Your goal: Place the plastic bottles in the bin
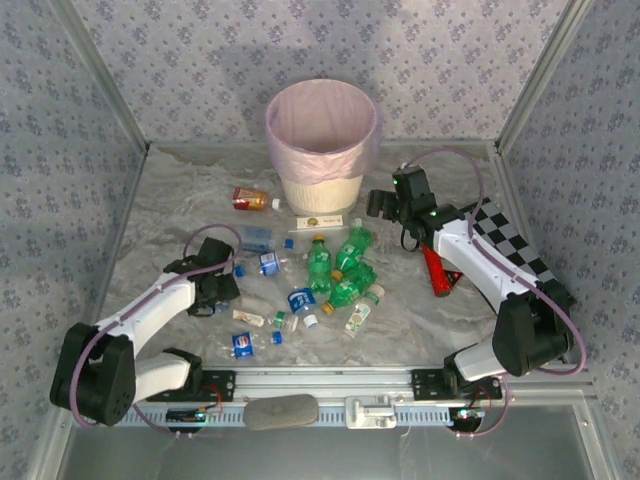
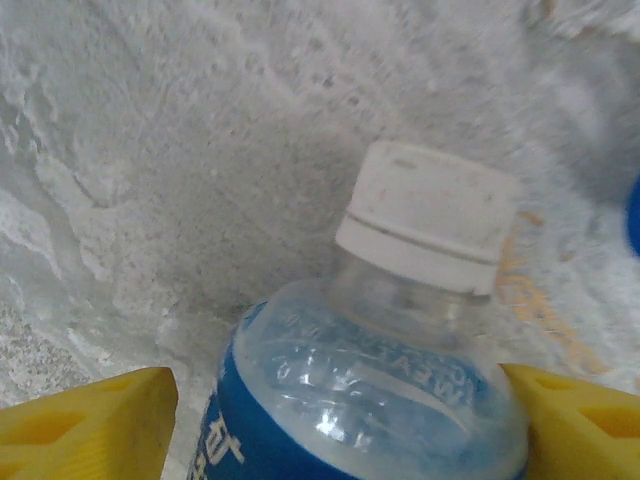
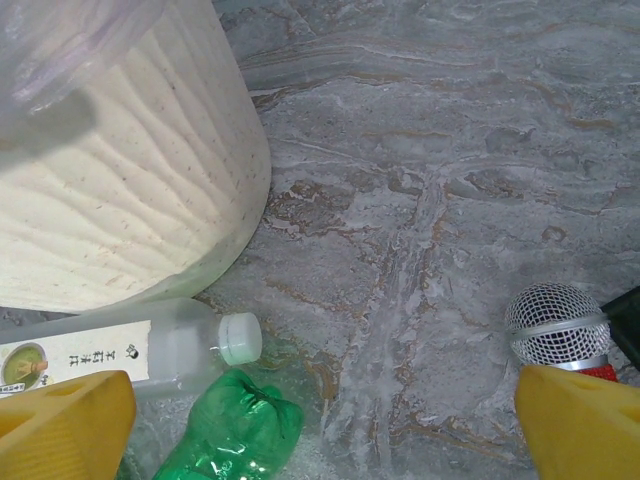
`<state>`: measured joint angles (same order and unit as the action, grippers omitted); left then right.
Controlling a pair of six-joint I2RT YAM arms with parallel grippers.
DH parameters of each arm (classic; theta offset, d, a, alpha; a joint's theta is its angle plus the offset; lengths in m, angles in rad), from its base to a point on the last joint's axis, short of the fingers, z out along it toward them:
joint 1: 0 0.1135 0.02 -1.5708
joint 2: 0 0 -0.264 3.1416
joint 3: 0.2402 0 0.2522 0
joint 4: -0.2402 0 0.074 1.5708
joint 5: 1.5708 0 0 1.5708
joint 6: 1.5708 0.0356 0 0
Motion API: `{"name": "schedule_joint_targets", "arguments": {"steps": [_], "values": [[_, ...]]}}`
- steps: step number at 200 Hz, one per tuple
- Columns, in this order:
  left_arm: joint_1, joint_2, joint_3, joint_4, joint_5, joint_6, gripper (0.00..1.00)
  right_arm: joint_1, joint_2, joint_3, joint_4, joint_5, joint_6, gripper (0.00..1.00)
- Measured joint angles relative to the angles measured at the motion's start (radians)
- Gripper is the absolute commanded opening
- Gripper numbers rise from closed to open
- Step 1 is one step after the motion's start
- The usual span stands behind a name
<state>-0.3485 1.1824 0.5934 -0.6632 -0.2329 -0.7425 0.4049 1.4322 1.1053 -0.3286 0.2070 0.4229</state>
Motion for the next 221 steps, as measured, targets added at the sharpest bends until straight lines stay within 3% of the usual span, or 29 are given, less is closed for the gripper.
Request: {"name": "schedule_joint_targets", "arguments": {"steps": [18, 106, 221], "values": [[0.000, 0.018, -0.005, -0.003, -0.005, 0.000, 0.79, 0.000, 0.000, 0.000, -0.006, 0.007, 0.000, 0.99], [0.000, 0.016, -0.013, 0.009, -0.053, -0.001, 0.54, -0.001, 0.006, 0.000, -0.008, 0.015, 0.007, 0.99], [0.015, -0.177, 0.047, 0.092, -0.195, 0.026, 0.45, -0.013, 0.004, -0.078, 0.008, -0.039, 0.013, 0.99]]}}
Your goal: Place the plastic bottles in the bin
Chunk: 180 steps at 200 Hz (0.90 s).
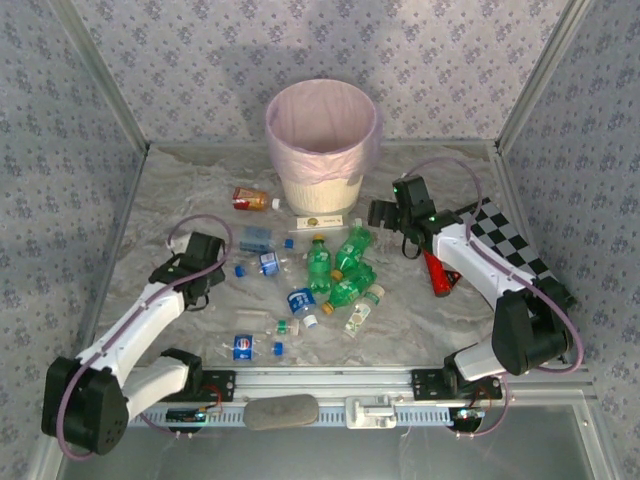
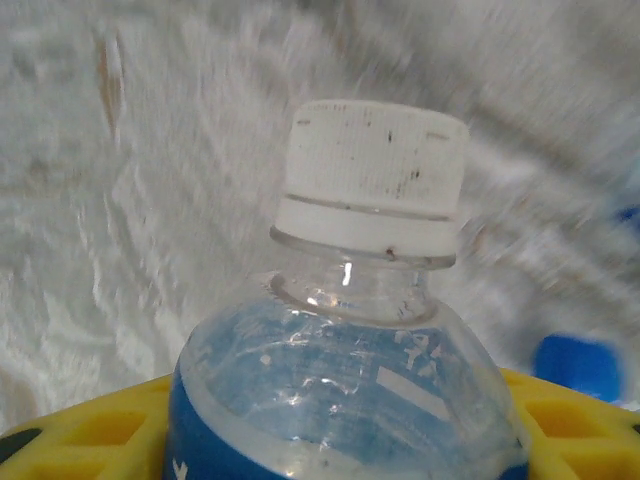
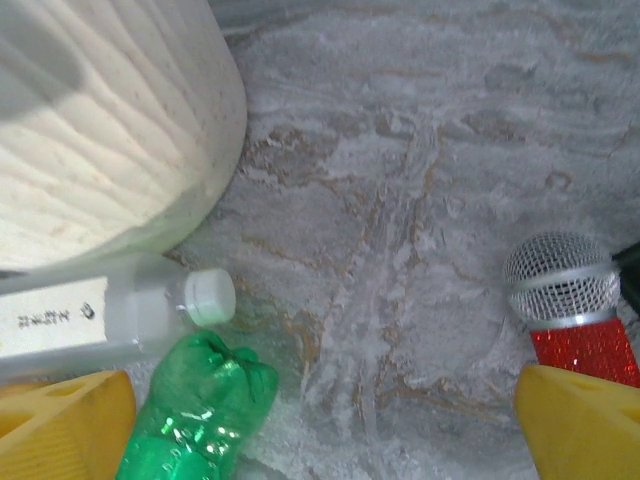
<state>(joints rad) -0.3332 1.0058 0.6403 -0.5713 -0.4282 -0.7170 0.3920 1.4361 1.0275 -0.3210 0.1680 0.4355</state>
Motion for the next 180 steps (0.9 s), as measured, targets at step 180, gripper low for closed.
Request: {"name": "schedule_joint_targets", "arguments": {"steps": [180], "values": [[-0.100, 0.379, 0.956, 0.269, 0.475, 0.421, 0.41, -0.052, -0.140, -0.262, 0.217, -0.328, 0.071, 0.99]]}}
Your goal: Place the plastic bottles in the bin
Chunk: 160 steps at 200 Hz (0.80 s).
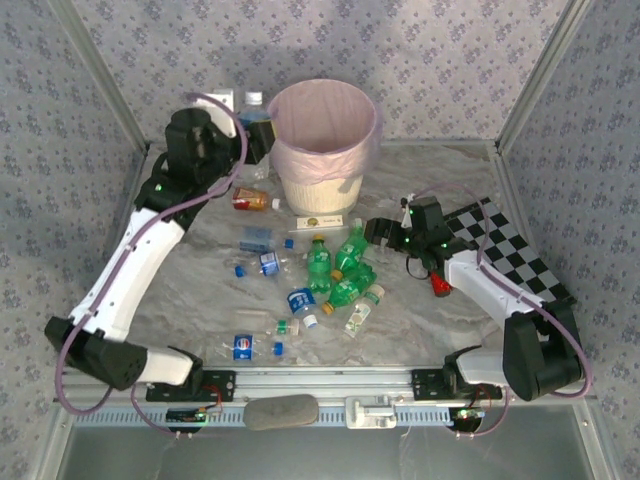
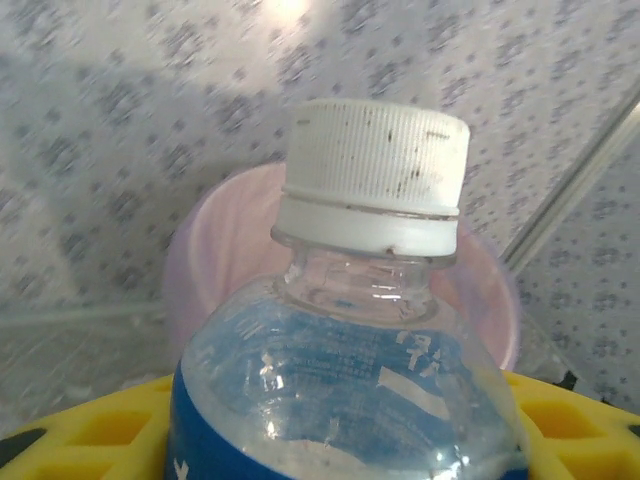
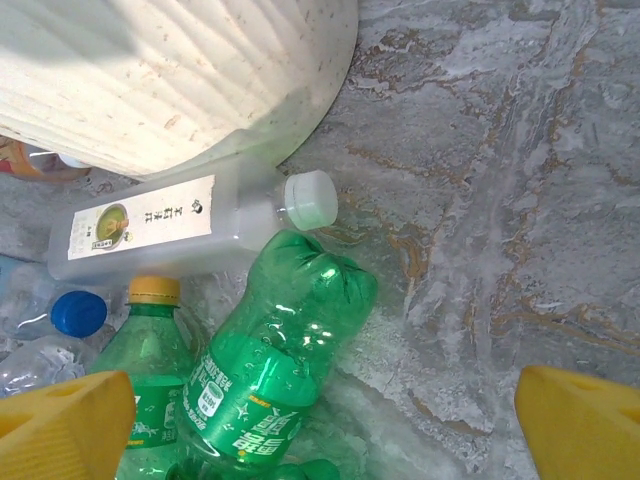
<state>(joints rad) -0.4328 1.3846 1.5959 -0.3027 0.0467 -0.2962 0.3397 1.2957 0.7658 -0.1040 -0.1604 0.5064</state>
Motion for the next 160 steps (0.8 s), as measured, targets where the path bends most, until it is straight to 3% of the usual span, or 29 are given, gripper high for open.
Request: {"name": "schedule_joint_targets", "arguments": {"steps": [60, 87, 133, 160], "values": [[-0.008, 0.298, 0.329, 0.047, 0.108, 0.072, 0.41, 0.003, 0.000, -0.010, 0.004, -0.021, 0.021, 0.99], [-0.013, 0.498, 0.559, 0.043, 0.158, 0.083, 0.40, 0.004, -0.002, -0.016, 0.011, -0.020, 0.025, 0.99], [-0.039, 0.945, 1.141, -0.114, 0.209, 0.117, 0.41, 0.006, -0.017, -0.017, 0.020, -0.002, 0.025, 0.99], [-0.053, 1.067, 1.236, -0.183, 0.207, 0.127, 0.41, 0.006, -0.019, -0.017, 0.019, 0.008, 0.020, 0.99]]}}
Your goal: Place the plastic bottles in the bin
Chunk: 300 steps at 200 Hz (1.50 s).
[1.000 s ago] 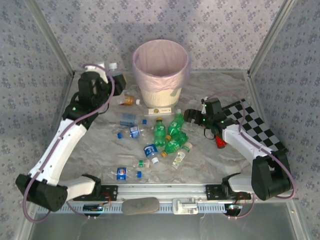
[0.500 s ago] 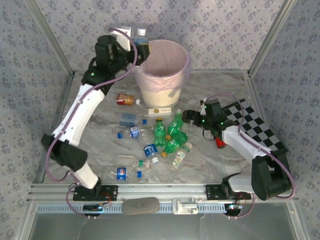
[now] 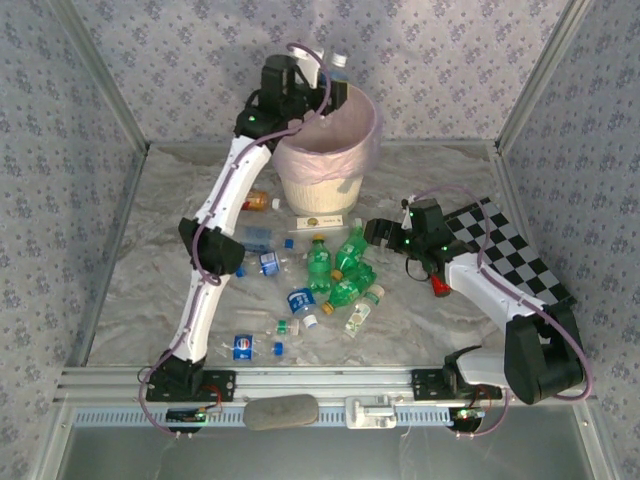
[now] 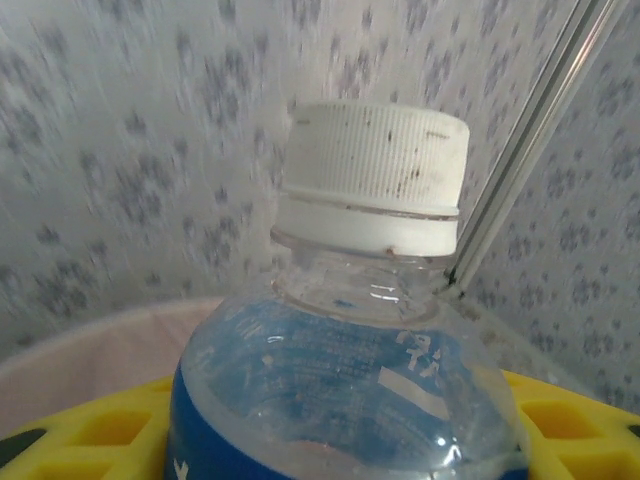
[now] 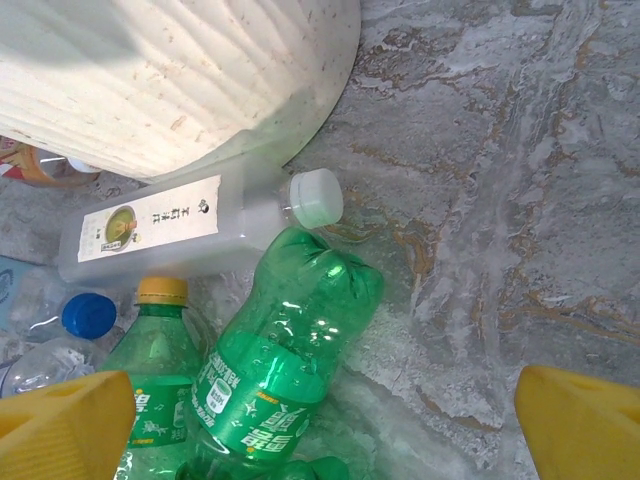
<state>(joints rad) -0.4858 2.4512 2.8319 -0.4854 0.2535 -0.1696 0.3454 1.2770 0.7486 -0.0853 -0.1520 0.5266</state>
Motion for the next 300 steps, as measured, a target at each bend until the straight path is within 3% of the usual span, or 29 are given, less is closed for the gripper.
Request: {"name": "schedule_joint_targets", "arguments": {"steps": [52, 90, 134, 174, 215, 252, 300], "values": [[-0.008, 0.021, -0.071, -0.021, -0.031, 0.022, 0.44, -0.001, 0.000, 0.000, -0.001, 0.006, -0.003, 0.99], [-0.011, 0.024, -0.071, -0.021, -0.051, 0.032, 0.52, -0.006, 0.000, 0.000, 0.000, 0.006, -0.003, 0.99], [-0.012, 0.024, -0.071, -0.020, -0.063, 0.040, 0.84, -0.006, 0.002, 0.010, -0.002, 0.006, -0.003, 0.99], [-0.012, 0.023, -0.071, -0.020, -0.062, 0.038, 0.97, -0.006, 0.002, 0.015, -0.005, 0.006, -0.003, 0.99], [-0.025, -0.006, -0.073, -0.068, -0.059, 0.042, 1.00, -0.005, 0.002, 0.015, -0.005, 0.006, -0.002, 0.99], [-0.047, -0.122, -0.119, -0.130, -0.056, 0.060, 1.00, -0.003, 0.014, 0.021, -0.010, 0.010, 0.006, 0.99], [-0.057, -0.420, -0.447, -0.095, -0.088, 0.107, 1.00, 0.002, 0.037, 0.025, -0.012, 0.010, 0.014, 0.99]]}}
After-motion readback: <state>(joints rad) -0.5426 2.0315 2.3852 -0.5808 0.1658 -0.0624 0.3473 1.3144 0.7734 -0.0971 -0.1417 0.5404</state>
